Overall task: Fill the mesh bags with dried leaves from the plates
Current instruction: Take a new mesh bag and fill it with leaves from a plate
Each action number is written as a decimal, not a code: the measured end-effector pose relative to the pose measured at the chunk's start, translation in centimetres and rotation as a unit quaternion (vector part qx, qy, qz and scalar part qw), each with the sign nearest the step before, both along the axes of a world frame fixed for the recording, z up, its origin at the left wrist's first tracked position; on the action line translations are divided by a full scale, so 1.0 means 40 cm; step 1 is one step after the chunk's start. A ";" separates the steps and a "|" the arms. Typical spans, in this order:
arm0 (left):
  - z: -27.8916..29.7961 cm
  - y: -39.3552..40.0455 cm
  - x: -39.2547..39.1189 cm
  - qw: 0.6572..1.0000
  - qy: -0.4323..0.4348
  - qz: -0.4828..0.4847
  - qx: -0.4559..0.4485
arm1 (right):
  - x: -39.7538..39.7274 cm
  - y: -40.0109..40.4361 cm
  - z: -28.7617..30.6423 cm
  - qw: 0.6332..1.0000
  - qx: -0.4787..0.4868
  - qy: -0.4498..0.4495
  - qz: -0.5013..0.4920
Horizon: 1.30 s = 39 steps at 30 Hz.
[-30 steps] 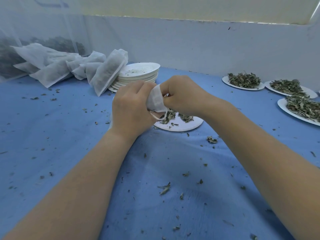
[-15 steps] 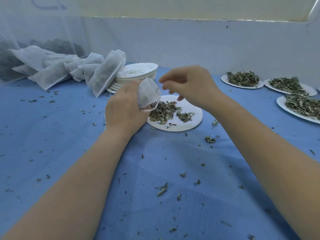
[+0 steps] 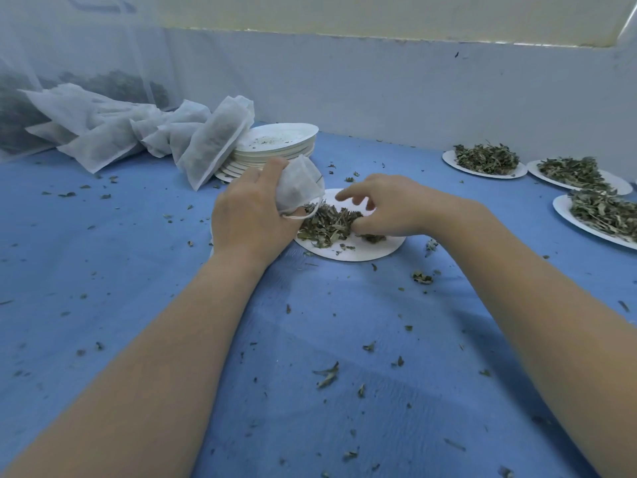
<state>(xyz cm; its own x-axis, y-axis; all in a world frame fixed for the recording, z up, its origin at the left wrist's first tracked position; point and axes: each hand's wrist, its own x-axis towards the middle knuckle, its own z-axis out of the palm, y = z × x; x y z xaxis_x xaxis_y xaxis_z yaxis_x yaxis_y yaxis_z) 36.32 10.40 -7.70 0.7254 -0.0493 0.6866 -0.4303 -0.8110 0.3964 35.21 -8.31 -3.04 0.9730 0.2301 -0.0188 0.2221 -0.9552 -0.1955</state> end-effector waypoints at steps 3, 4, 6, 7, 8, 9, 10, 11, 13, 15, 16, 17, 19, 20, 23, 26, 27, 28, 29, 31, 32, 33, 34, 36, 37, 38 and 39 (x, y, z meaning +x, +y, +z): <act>0.000 -0.001 -0.003 1.000 0.003 -0.003 -0.002 | 0.002 0.007 -0.017 1.000 -0.014 0.016 0.002; 0.000 -0.001 -0.003 1.000 0.004 -0.003 -0.001 | 0.003 0.009 -0.020 1.000 -0.001 0.007 0.004; 0.000 -0.001 -0.004 1.000 0.006 -0.003 -0.001 | 0.003 0.009 -0.021 1.000 0.021 -0.019 0.003; 0.000 -0.001 -0.004 1.000 0.007 -0.004 -0.002 | 0.003 0.009 -0.021 0.999 0.031 -0.033 -0.001; 0.000 -0.001 -0.004 1.000 0.007 -0.006 -0.003 | 0.002 0.009 -0.021 0.998 0.042 -0.046 -0.005; 0.000 -0.001 -0.004 1.000 0.008 -0.007 -0.002 | 0.002 0.008 -0.022 0.997 0.052 -0.058 -0.008; 0.000 -0.001 -0.004 1.000 0.008 -0.008 0.000 | 0.003 0.006 -0.021 0.996 0.060 -0.071 -0.010; -0.001 0.000 -0.003 1.000 0.008 -0.008 0.003 | 0.003 0.003 -0.019 0.994 0.066 -0.083 -0.015; -0.002 0.000 -0.002 1.000 0.004 -0.008 0.006 | 0.004 -0.004 -0.008 0.991 0.084 -0.104 -0.027; -0.004 -0.001 -0.001 1.000 -0.001 -0.007 0.009 | 0.002 -0.010 0.011 0.986 0.107 -0.126 -0.038; -0.004 -0.002 -0.001 1.000 -0.003 -0.006 0.012 | -0.001 -0.010 0.022 0.982 0.121 -0.140 -0.037; -0.004 -0.002 0.000 1.000 -0.007 -0.004 0.016 | -0.005 -0.010 0.035 0.978 0.131 -0.158 -0.031; -0.005 -0.003 0.000 1.000 -0.015 -0.001 0.025 | -0.017 -0.004 0.059 0.971 0.133 -0.197 -0.007; -0.005 -0.004 -0.001 0.999 -0.019 0.001 0.029 | -0.022 0.001 0.069 0.969 0.131 -0.209 0.011; -0.002 -0.006 -0.005 0.999 -0.027 0.002 0.037 | -0.031 0.028 0.080 0.966 0.125 -0.217 0.071; 0.006 -0.010 -0.013 0.999 -0.038 -0.021 0.023 | -0.033 0.066 0.062 0.959 0.099 -0.239 0.116; 0.010 -0.013 -0.018 0.998 -0.043 -0.036 0.010 | -0.034 0.077 0.055 0.956 0.097 -0.245 0.128; 0.012 -0.014 -0.024 0.998 -0.044 -0.052 -0.005 | -0.037 0.085 0.045 0.954 0.111 -0.244 0.135; 0.015 -0.017 -0.029 0.997 -0.046 -0.066 -0.018 | -0.040 0.091 0.039 0.952 0.138 -0.237 0.137; 0.016 -0.019 -0.037 0.995 -0.047 -0.082 -0.040 | -0.043 0.097 0.032 0.947 0.193 -0.221 0.134; 0.017 -0.020 -0.040 0.994 -0.047 -0.085 -0.053 | -0.043 0.099 0.033 0.946 0.204 -0.215 0.130; 0.017 -0.019 -0.042 0.993 -0.045 -0.085 -0.065 | -0.044 0.100 0.036 0.948 0.204 -0.206 0.130; 0.019 -0.017 -0.042 0.993 -0.040 -0.081 -0.073 | -0.046 0.100 0.043 0.951 0.203 -0.189 0.137; 0.023 -0.015 -0.039 0.994 -0.025 -0.066 -0.080 | -0.053 0.098 0.059 0.955 0.213 -0.136 0.158; 0.025 -0.014 -0.038 0.995 -0.020 -0.061 -0.082 | -0.056 0.096 0.065 0.954 0.222 -0.116 0.166; 0.025 -0.014 -0.037 0.995 -0.017 -0.058 -0.084 | -0.057 0.096 0.069 0.952 0.228 -0.114 0.167; 0.025 -0.015 -0.037 0.995 -0.017 -0.056 -0.086 | -0.058 0.098 0.068 0.951 0.232 -0.129 0.158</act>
<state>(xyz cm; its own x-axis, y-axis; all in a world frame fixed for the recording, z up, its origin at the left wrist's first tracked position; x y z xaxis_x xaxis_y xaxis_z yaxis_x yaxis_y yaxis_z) 34.84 9.81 -6.71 0.6981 -0.0074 0.7159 -0.5295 -0.6783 0.5093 32.88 -4.37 -0.32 0.8123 0.4377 0.3854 0.5816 -0.6572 -0.4794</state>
